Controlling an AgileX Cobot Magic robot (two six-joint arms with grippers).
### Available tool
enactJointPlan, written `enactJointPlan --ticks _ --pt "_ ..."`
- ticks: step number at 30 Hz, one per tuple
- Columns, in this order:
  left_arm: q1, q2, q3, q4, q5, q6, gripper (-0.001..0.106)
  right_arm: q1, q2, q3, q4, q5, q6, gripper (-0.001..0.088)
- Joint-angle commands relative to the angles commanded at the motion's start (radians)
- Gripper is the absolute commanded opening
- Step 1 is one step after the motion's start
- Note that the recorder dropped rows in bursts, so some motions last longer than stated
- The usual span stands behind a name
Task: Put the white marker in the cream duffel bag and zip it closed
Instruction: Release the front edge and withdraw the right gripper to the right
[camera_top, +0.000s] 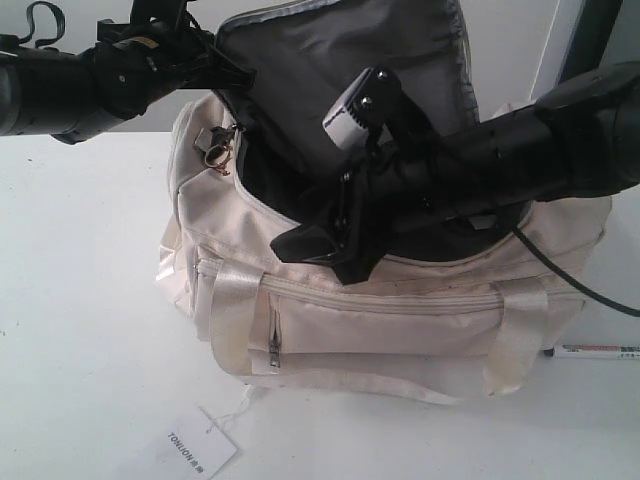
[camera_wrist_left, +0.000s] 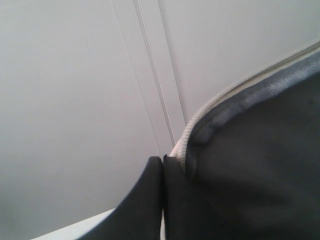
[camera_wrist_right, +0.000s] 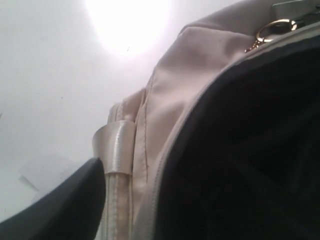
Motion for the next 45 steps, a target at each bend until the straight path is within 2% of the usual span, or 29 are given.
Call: enactJointPlan --ticks 13,16,20,23,29,37,45 --pt "0.000 0.000 0.000 0.000 0.000 0.000 0.000 0.000 -0.109 0.000 0.036 0.001 0.000 0.0623" --pt "0.000 0.000 0.000 0.000 0.000 0.000 0.000 0.000 -0.140 0.000 0.036 0.008 0.018 0.0526" --pt "0.000 0.000 0.000 0.000 0.000 0.000 0.000 0.000 -0.179 0.000 0.036 0.047 0.019 0.0311" --pt "0.000 0.000 0.000 0.000 -0.002 0.000 0.000 0.000 -0.198 0.000 0.036 0.101 0.019 0.0184" --pt "0.000 0.000 0.000 0.000 -0.002 0.000 0.000 0.000 -0.218 0.000 0.033 0.210 0.034 0.0049" --pt "0.000 0.000 0.000 0.000 -0.002 0.000 0.000 0.000 -0.228 0.000 -0.019 0.266 0.182 0.0040" --pt "0.000 0.000 0.000 0.000 -0.002 0.000 0.000 0.000 -0.243 0.000 -0.204 0.301 0.406 0.0040"
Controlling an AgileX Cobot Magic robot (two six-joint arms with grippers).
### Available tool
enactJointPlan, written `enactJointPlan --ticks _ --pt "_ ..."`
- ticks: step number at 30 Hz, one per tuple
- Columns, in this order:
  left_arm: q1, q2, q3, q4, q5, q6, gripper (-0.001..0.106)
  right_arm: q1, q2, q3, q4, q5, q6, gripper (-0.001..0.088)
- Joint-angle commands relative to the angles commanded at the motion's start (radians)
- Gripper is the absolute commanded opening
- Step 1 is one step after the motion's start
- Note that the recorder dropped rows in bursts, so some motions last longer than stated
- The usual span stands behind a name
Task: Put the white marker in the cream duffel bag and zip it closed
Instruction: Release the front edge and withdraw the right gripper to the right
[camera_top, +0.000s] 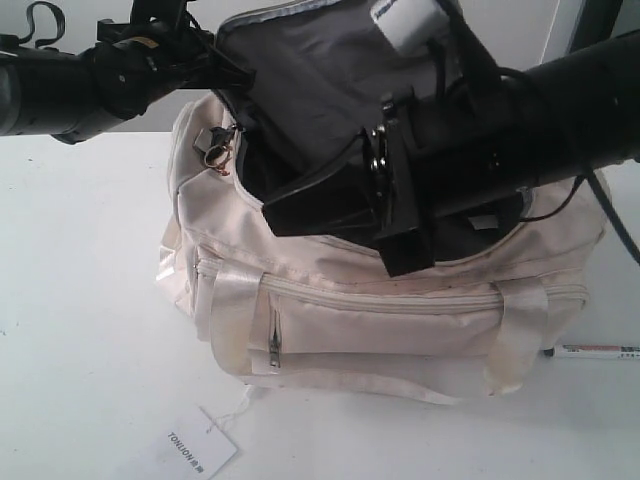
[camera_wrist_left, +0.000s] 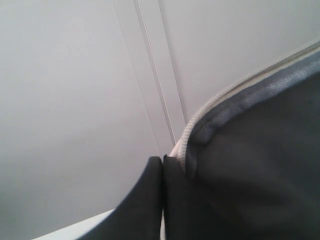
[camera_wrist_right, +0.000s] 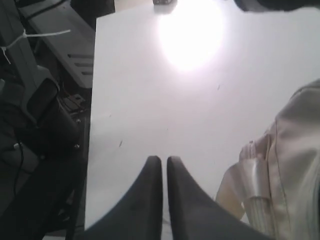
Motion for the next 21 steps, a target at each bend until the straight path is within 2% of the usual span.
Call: enactJointPlan --ticks 6,17,21 --pt "0.000 0.000 0.000 0.000 0.000 0.000 0.000 0.000 -0.031 0.000 -0.154 -0.002 0.120 0.0040" --pt "0.000 0.000 0.000 0.000 0.000 0.000 0.000 0.000 -0.137 0.000 -0.503 -0.130 0.521 0.0040" --pt "0.000 0.000 0.000 0.000 0.000 0.000 0.000 -0.022 -0.165 0.000 -0.602 -0.149 0.673 0.0040"
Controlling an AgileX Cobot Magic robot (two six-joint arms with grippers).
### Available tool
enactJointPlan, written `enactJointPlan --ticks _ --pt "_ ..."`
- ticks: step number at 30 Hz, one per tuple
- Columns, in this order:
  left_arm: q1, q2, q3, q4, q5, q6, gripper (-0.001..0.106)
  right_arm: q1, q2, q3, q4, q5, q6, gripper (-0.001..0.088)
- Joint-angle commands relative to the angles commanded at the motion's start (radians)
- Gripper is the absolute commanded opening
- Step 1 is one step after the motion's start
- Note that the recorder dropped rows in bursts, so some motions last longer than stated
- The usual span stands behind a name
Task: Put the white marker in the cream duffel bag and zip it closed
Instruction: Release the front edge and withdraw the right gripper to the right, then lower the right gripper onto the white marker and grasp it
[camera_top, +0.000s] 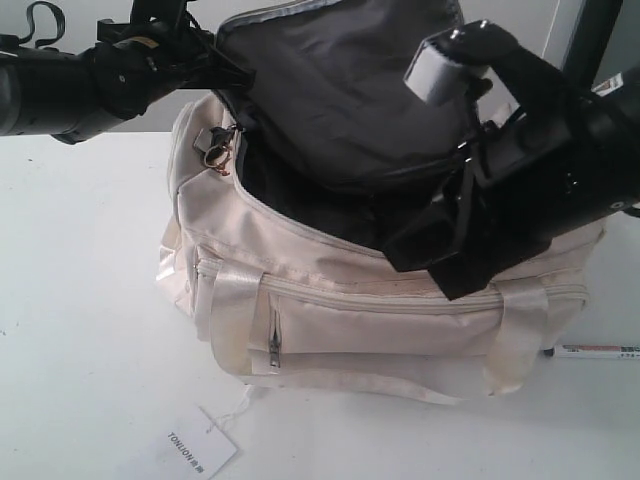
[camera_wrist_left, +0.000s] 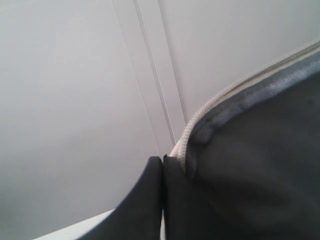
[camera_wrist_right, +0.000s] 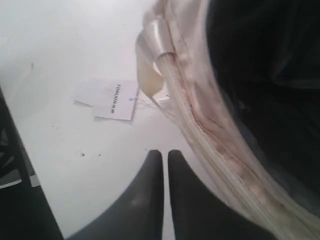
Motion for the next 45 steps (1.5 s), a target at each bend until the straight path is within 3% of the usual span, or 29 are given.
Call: enactJointPlan --ticks 6,19,26,35,45 --pt "0.000 0.000 0.000 0.000 0.000 0.000 0.000 -0.075 -0.025 0.000 -0.159 -0.002 0.203 0.0040" --pt "0.000 0.000 0.000 0.000 0.000 0.000 0.000 -0.268 -0.049 0.002 -0.310 -0.008 0.510 0.0039" --pt "0.000 0.000 0.000 0.000 -0.002 0.000 0.000 -0.359 -0.049 0.004 -0.331 -0.013 0.574 0.0039" --pt "0.000 0.000 0.000 0.000 -0.002 0.000 0.000 -0.490 -0.049 0.004 -0.470 -0.130 0.802 0.0039" --pt "0.000 0.000 0.000 0.000 -0.002 0.000 0.000 -0.609 0.016 0.004 -0.468 -0.196 0.853 0.0000"
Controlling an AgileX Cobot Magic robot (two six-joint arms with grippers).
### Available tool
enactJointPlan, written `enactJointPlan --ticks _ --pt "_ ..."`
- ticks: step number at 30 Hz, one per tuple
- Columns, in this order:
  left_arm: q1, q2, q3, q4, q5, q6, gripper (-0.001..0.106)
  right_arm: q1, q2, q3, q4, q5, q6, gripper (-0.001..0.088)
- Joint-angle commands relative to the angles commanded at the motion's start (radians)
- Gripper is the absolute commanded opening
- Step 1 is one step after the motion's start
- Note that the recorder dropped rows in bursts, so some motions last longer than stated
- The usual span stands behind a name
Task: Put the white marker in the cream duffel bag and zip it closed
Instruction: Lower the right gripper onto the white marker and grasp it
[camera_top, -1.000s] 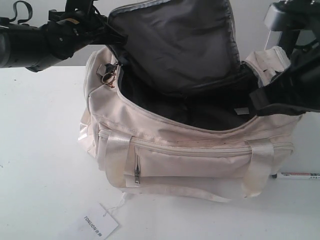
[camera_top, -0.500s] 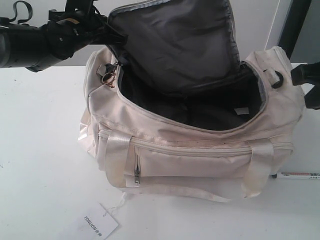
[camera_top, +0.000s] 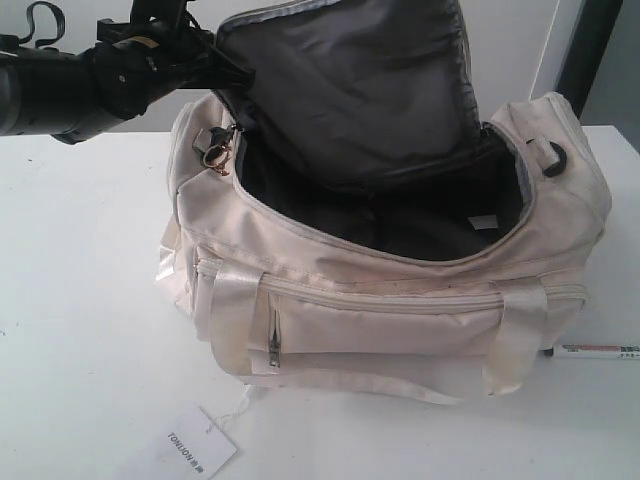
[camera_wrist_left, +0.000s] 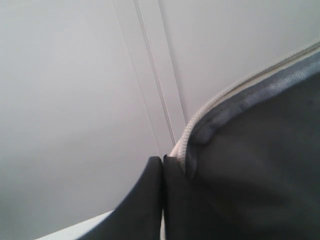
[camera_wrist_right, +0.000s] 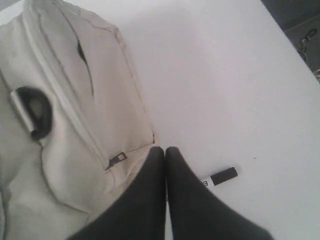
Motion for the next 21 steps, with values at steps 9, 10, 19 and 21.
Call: enactJointPlan --ticks 9,10,19,21 --pt "0.000 0.000 0.000 0.000 0.000 0.000 0.000 -0.019 0.131 0.000 0.005 0.005 -0.002 0.0000" --pt "0.000 0.000 0.000 0.000 0.000 0.000 0.000 -0.019 0.147 0.000 0.005 0.014 -0.002 0.0000" --pt "0.000 0.000 0.000 0.000 0.000 0.000 0.000 -0.019 0.232 0.144 0.026 0.009 -0.078 0.0000" --pt "0.000 0.000 0.000 0.000 0.000 0.000 0.000 -0.019 0.232 0.165 0.038 0.007 -0.106 0.0000"
